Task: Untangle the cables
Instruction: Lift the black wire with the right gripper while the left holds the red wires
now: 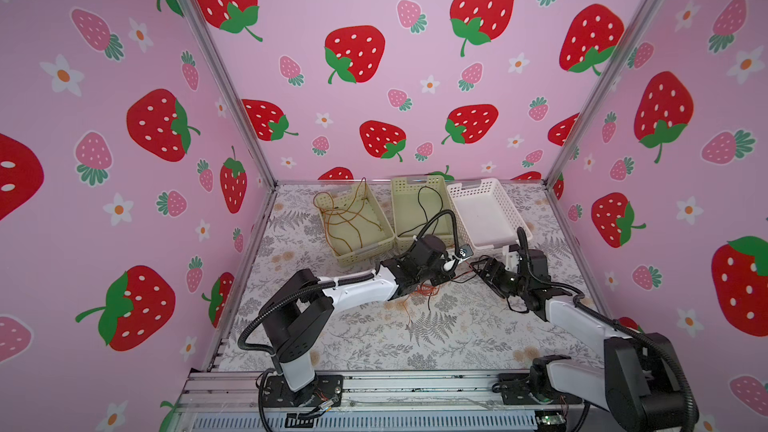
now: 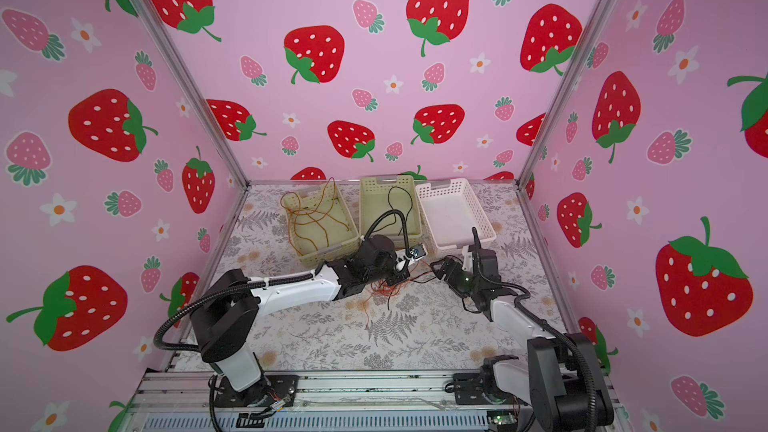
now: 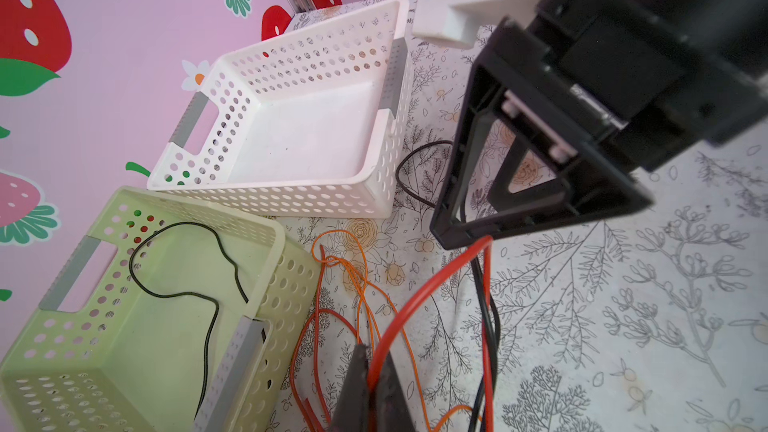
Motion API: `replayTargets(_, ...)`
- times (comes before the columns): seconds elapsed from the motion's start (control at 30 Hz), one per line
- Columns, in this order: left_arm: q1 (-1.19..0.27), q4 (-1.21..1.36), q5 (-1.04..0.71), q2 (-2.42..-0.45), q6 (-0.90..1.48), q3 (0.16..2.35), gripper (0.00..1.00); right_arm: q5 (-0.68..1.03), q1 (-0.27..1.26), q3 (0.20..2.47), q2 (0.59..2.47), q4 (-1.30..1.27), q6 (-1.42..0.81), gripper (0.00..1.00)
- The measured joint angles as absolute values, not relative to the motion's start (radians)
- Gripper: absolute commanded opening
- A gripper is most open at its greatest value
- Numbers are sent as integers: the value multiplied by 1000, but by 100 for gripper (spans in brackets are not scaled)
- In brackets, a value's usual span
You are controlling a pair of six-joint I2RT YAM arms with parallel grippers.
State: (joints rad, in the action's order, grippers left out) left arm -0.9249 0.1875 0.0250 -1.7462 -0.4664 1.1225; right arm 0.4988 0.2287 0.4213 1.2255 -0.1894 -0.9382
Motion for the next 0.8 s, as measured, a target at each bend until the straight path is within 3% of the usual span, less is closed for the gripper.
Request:
replayTargets(0.13, -929, 215, 23, -1745, -466, 1120, 0, 498, 229, 400, 1298, -272, -984, 71)
replayTargets(0.3, -934, 228, 28, -1725, -468, 1099, 0, 489, 224, 392, 1349, -321, -1008, 29)
replayTargets(0.37, -933, 228, 37, -1708, -471, 1090, 0, 483, 218, 394, 1349, -327, -999, 19)
replayTargets(0.43, -931, 226, 45, -1689, -472, 1087, 0, 479, 206, 397, 1348, -329, -984, 15)
replayTargets(0.47, -928, 228, 46, -1679, -473, 1087, 0, 475, 199, 398, 1347, -328, -973, 7)
replayTargets(0.8, -876, 228, 36, -1603, -440, 1074, 0, 485, 143, 411, 1361, -312, -881, 4)
